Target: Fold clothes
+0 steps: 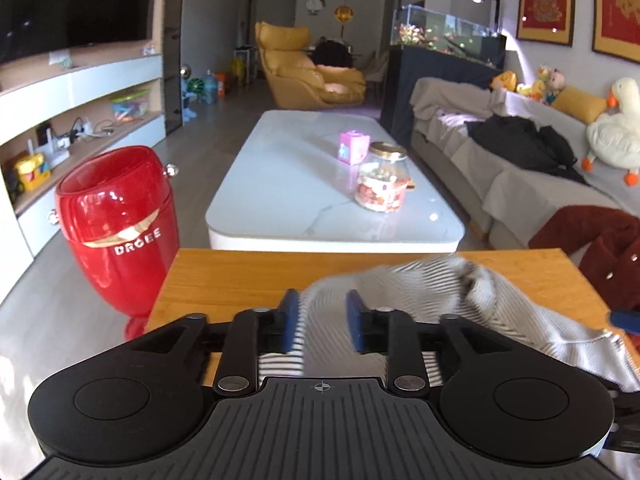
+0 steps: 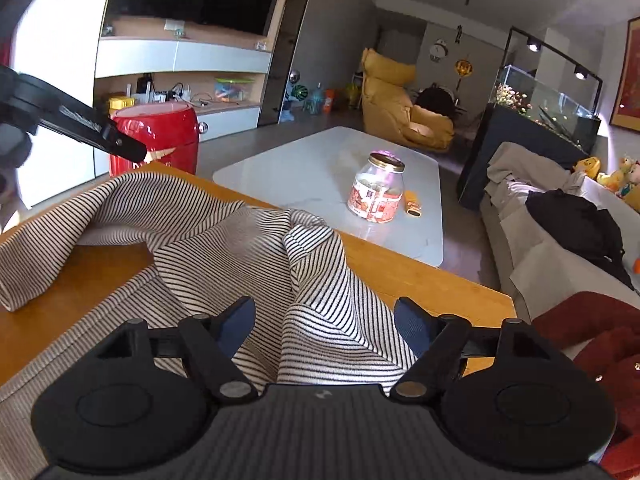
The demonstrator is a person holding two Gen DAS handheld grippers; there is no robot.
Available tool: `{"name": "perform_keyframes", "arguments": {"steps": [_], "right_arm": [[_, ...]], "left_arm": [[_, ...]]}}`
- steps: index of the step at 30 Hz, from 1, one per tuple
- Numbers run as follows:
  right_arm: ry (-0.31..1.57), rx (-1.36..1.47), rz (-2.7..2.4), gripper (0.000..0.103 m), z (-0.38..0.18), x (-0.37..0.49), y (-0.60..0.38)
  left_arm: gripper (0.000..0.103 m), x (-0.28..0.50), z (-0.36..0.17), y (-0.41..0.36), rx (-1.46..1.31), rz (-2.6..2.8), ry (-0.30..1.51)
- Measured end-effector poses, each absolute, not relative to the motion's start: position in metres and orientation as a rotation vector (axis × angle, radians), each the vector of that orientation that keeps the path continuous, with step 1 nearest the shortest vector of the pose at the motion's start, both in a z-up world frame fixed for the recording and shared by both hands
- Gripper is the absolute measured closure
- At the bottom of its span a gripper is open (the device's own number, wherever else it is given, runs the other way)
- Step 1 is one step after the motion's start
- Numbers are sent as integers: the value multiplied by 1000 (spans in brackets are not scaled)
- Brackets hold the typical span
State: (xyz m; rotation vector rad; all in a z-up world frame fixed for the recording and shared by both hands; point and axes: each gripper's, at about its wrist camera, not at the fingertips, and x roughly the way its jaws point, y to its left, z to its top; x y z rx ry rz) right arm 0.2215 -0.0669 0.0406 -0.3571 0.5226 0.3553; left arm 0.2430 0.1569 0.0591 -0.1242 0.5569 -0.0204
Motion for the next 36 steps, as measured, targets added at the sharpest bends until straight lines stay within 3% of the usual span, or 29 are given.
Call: {"name": "perform_keyframes", "arguments": {"steps": [1,2,4,5,9,12,15,19,22,27,31,36], "right_arm": [[541,-375,356,26,34,225,-65],[559,-392,357,29,27,229,-63],[586,-433,356,49,16,236,-63],[595,-454,355,64,12,239,-64],[513,-595,267,88,14,255,-76],[495,-605,141,88,22,287,-105],[549,-505,86,88,28,316,-137],[670,-416,145,87,7,328,-150],[647,-389,181,81,5,321,-155],[546,-322,231,56,55,266,-178],[537,-342,319,55,79,189,-194],[680,-325,562,55,69,91,-193]], "left_arm": [[20,234,60,150,-150,-44,525],[15,227,57,141,-163,-77,502],[10,217,48,121,-171,-159,475],[8,212,43,111,-175,-199,461],[7,213,8,69,-140,-367,468],[10,213,-11,48,-24,-362,511],[6,202,-12,51,-2,-346,530],[6,181,-16,66,-44,-301,598],[3,170,-16,82,-112,-218,600],[1,168,-14,83,-111,-188,601],[0,167,-14,81,-105,-181,607],[0,173,-16,86,-144,-186,651]]}}
